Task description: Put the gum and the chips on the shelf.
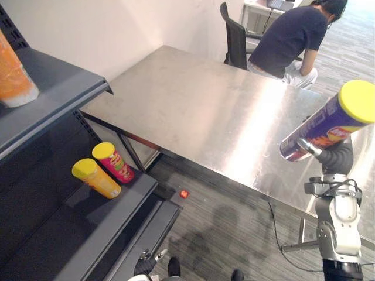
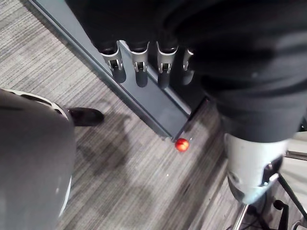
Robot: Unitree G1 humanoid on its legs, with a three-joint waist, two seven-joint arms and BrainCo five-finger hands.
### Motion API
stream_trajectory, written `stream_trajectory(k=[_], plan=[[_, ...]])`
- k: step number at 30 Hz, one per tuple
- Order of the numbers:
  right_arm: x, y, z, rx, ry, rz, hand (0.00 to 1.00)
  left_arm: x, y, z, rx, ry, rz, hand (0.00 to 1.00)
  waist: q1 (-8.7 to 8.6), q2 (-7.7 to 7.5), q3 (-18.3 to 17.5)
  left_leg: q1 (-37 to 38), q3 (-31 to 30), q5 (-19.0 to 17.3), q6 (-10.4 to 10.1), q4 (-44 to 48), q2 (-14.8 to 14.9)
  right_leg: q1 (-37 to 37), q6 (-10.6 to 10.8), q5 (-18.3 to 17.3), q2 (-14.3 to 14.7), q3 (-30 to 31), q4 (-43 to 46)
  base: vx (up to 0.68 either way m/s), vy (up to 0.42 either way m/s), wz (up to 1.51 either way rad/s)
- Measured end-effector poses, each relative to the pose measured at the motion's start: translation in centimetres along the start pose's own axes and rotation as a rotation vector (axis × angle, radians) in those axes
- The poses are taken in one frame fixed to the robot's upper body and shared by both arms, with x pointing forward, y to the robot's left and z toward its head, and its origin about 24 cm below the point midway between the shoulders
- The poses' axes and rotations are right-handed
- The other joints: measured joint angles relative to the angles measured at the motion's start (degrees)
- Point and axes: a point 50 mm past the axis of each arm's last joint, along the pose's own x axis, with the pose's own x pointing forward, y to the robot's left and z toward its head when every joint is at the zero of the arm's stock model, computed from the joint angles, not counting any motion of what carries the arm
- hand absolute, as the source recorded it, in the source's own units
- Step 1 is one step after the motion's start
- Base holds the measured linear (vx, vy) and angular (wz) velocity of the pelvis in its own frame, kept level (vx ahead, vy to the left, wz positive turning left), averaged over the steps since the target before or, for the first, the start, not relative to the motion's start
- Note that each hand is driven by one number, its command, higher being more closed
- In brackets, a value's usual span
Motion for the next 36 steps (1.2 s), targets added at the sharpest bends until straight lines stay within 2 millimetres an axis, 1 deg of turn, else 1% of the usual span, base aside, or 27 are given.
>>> stream_trajectory(k=[6, 8, 9, 12, 13, 14, 16, 17, 18, 19, 20, 21, 22, 23, 24, 25, 26, 27, 28, 29, 30, 31, 32, 33, 34, 35, 36], plan=[[-1.5, -0.3, -0.1, 0.004, 0.03, -0.009, 1.0, -0.1, 0.1, -0.3, 0.001, 0.008, 0.002, 0.0, -0.3, 0.04, -0.54, 1.15, 1.39, -0.12, -0.14, 0.2, 0.14, -0.05, -0.01, 0.05, 0.02, 1.7, 0.54, 0.0, -0.003, -0.14], [-1.9, -0.3, -0.3, 0.006, 0.048, -0.013, 1.0, -0.1, 0.1, -0.3, -0.001, 0.009, 0.003, 0.0, -0.1, 0.11, -0.61, 1.72, 1.85, -0.31, -0.24, 0.26, 0.26, -0.13, -0.07, -0.07, -0.01, 2.06, 1.5, -0.02, -0.001, -0.13], [-2.1, -0.2, -0.5, 0.017, 0.053, -0.017, 1.0, -0.1, 0.1, -0.3, -0.001, 0.008, 0.003, 0.0, 0.06, 0.18, -0.53, 1.61, 2.14, -0.83, -0.32, 0.9, 0.4, -1.12, -0.16, -0.96, -0.19, 2.3, 3.56, -0.04, 0.01, -0.12], [-2.3, 0.6, -0.9, 0.067, 0.065, -0.011, 1.0, 0.0, 0.1, 0.1, -0.02, -0.002, 0.007, 0.0, -0.21, 0.02, 0.62, -3.37, 0.6, -5.2, 0.1, 11.2, 0.54, -5.75, -0.24, -6.24, -2.31, 2.45, 14.79, -0.06, -0.002, 0.18], [-2.2, 1.1, -0.9, 0.082, 0.067, 0.007, 1.0, 0.0, 0.2, 0.1, -0.038, -0.002, 0.013, 0.0, -0.18, 0.39, 1.06, -4.79, -0.92, -5.85, 0.24, 13.57, 0.51, -6.09, -0.27, -7.46, -2.79, 1.35, 16.9, -0.09, -0.029, 0.49], [-2.2, 1.4, -1.0, 0.089, 0.07, 0.017, 1.0, 0.0, 0.2, 0.1, -0.052, -0.002, 0.016, 0.0, -0.04, 0.67, 1.26, -5.44, -1.91, -5.87, 0.21, 14.17, 0.53, -6.01, -0.44, -7.62, -2.81, 0.47, 17.1, -0.1, -0.035, 0.77], [-2.2, 2.4, -1.3, 0.122, 0.08, 0.052, 1.0, 0.0, 0.5, -0.1, -0.105, 0.003, 0.035, 0.0, 0.14, 1.95, 2.16, -8.43, -8.01, -3.42, -0.41, 12.87, 0.5, -5.04, -1.0, -7.91, -2.17, -5.73, 15.99, -0.14, -0.075, 1.21], [-2.1, 2.7, -1.3, 0.128, 0.081, 0.06, 1.0, 0.0, 0.5, -0.1, -0.114, 0.003, 0.039, 0.0, 0.2, 2.5, 2.25, -9.33, -10.1, -2.29, -1.07, 11.55, 0.46, -5.04, -1.27, -8.05, -1.75, -7.81, 15.55, -0.19, -0.112, 1.56], [-1.8, 2.9, -1.2, 0.13, 0.069, 0.071, 1.0, 0.0, 0.6, -0.1, -0.135, 0.003, 0.045, 0.0, 0.56, 3.3, 2.82, -10.3, -13.77, -0.08, -1.95, 7.93, 0.55, -5.37, -1.99, -8.44, -1.09, -11.4, 15.51, -0.17, -0.132, 1.44], [-1.5, 2.9, -1.0, 0.126, 0.056, 0.071, 1.0, -0.1, 0.8, -0.3, -0.135, 0.01, 0.051, 0.0, 2.05, 4.28, 3.69, -10.54, -14.83, -0.18, -3.07, 3.87, 1.21, -6.01, -3.23, -8.16, -0.37, -14.14, 15.52, -0.17, -0.144, 1.33], [-1.3, 2.9, -0.9, 0.125, 0.048, 0.07, 1.0, -0.2, 0.9, -0.5, -0.136, 0.016, 0.058, 0.0, 2.66, 4.19, 3.62, -10.6, -13.64, -1.68, -3.73, 2.27, 1.58, -6.19, -3.81, -7.45, -0.16, -15.56, 15.2, -0.14, -0.127, 1.26], [-0.6, 2.7, -0.5, 0.123, 0.017, 0.059, 1.0, -0.2, 1.4, -0.5, -0.155, 0.017, 0.078, 0.0, 2.99, 3.39, 4.04, -12.92, -7.42, -3.33, -0.28, 3.29, 2.08, -6.63, -4.87, -7.0, -1.82, -19.36, 13.7, -0.15, -0.086, 1.09], [-0.3, 2.4, -0.3, 0.118, 0.002, 0.044, 1.0, -0.2, 1.3, -0.7, -0.167, 0.028, 0.08, 0.0, 2.97, 3.37, 4.17, -14.4, -4.24, -2.31, 2.79, 6.39, 1.99, -7.07, -5.07, -7.12, -2.9, -20.93, 14.28, -0.11, -0.08, 1.39], [0.1, 1.9, 0.0, 0.104, -0.016, 0.014, 1.0, -0.7, 1.1, -1.9, -0.181, 0.068, 0.081, 0.0, 3.26, 3.9, 4.19, -15.67, 2.3, 2.25, 8.41, 14.91, 1.98, -8.1, -5.17, -7.85, -4.01, -23.56, 17.61, -0.11, -0.129, 1.57], [0.3, 0.9, 0.3, 0.066, -0.035, -0.017, 1.0, -1.0, 0.7, -2.5, -0.187, 0.075, 0.07, 0.0, 2.0, 6.29, 4.8, -16.78, 4.88, 6.86, 8.03, 14.95, 1.77, -8.47, -6.61, -9.2, -4.6, -25.18, 20.36, -0.1, -0.099, 1.82], [0.2, 0.2, 0.3, 0.052, -0.032, -0.048, 1.0, -1.0, 0.7, -2.4, -0.186, 0.068, 0.066, 0.0, 1.29, 6.13, 4.72, -16.6, 4.54, 11.43, 8.56, 11.29, 0.46, -8.36, -7.57, -9.76, -4.7, -25.19, 19.48, -0.18, -0.086, 2.09], [-0.2, -0.8, 0.1, 0.033, -0.019, -0.099, 1.0, -0.7, 1.0, -1.5, -0.198, 0.036, 0.076, 0.0, 1.09, 5.58, 4.66, -15.33, 4.58, 13.56, 9.55, 6.59, -0.73, -6.75, -6.67, -8.86, -4.53, -28.27, 15.0, -0.2, -0.057, 1.67], [-0.4, -1.0, -0.3, 0.04, -0.006, -0.128, 1.0, -0.7, 1.5, -1.9, -0.204, 0.061, 0.092, 0.0, 1.58, 5.32, 4.67, -15.04, 10.51, 3.61, 10.78, 14.54, 0.61, -7.0, -6.6, -8.39, -5.66, -30.87, 15.61, -0.16, -0.093, 1.28], [-0.5, -1.0, -0.4, 0.043, -0.002, -0.133, 1.0, -0.8, 1.6, -2.2, -0.204, 0.071, 0.094, 0.0, 1.34, 5.09, 4.73, -14.6, 11.59, 1.67, 10.41, 16.51, 0.86, -6.98, -6.64, -8.38, -6.19, -31.56, 15.93, -0.12, -0.121, 1.1], [-1.0, -1.2, -0.6, 0.034, 0.017, -0.142, 1.0, -1.1, 1.3, -2.9, -0.213, 0.089, 0.088, 0.0, 0.55, 4.61, 4.97, -11.02, 13.7, -2.31, 7.35, 19.12, 1.95, -7.01, -6.66, -8.32, -7.5, -33.98, 16.83, -0.11, -0.07, 1.04], [-1.3, -1.5, -0.7, 0.02, 0.029, -0.154, 1.0, -1.3, 1.1, -3.4, -0.218, 0.104, 0.079, 0.0, 0.19, 5.58, 4.8, -7.49, 13.28, -4.17, 4.55, 16.98, 3.18, -7.08, -6.69, -8.16, -7.46, -35.44, 17.08, -0.12, -0.02, 0.97], [-1.4, -1.6, -0.8, 0.017, 0.031, -0.16, 1.0, -1.4, 1.1, -3.6, -0.219, 0.11, 0.079, 0.0, 0.21, 6.34, 4.64, -5.92, 13.09, -4.66, 3.63, 15.3, 3.62, -7.23, -6.69, -8.16, -7.48, -35.9, 17.56, -0.1, 0.06, 0.51], [-1.5, -1.7, -0.8, 0.013, 0.031, -0.168, 1.0, -1.6, 1.2, -4.0, -0.214, 0.12, 0.08, 0.0, 0.17, 6.91, 4.56, -3.87, 12.63, -5.13, 2.21, 11.5, 3.91, -7.86, -6.68, -8.17, -7.52, -36.62, 18.46, -0.1, 0.087, 0.3], [-1.5, -1.9, -0.7, 0.011, 0.03, -0.175, 1.0, -1.6, 1.4, -4.1, -0.215, 0.126, 0.086, 0.0, 0.14, 7.26, 4.46, -3.74, 12.23, -5.66, 1.02, 9.0, 3.79, -8.84, -6.63, -8.14, -7.77, -37.22, 19.65, -0.11, 0.092, 0.28], [-1.6, -1.9, -0.8, 0.015, 0.031, -0.18, 1.0, -1.6, 1.5, -4.1, -0.21, 0.128, 0.09, 0.0, 0.07, 6.94, 4.53, -3.91, 12.13, -5.51, 0.1, 8.12, 3.57, -9.29, -6.6, -8.13, -8.25, -37.56, 20.25, -0.16, 0.136, 0.29], [-1.7, -1.8, -0.9, 0.025, 0.033, -0.19, 1.0, -1.5, 1.7, -4.1, -0.203, 0.129, 0.094, 0.0, -0.08, 5.81, 4.85, -4.63, 11.8, -4.88, 0.33, 7.61, 2.47, -10.29, -6.37, -8.0, -9.83, -37.84, 21.73, -0.13, 0.132, 0.34], [-1.8, -2.0, -0.8, 0.021, 0.033, -0.197, 1.0, -1.5, 1.7, -4.1, -0.199, 0.133, 0.092, 0.0, -0.21, 5.22, 4.87, -5.35, 11.55, -4.61, 0.74, 7.57, 1.4, -10.89, -6.11, -7.84, -11.31, -38.27, 22.81, -0.12, 0.14, 0.34]])
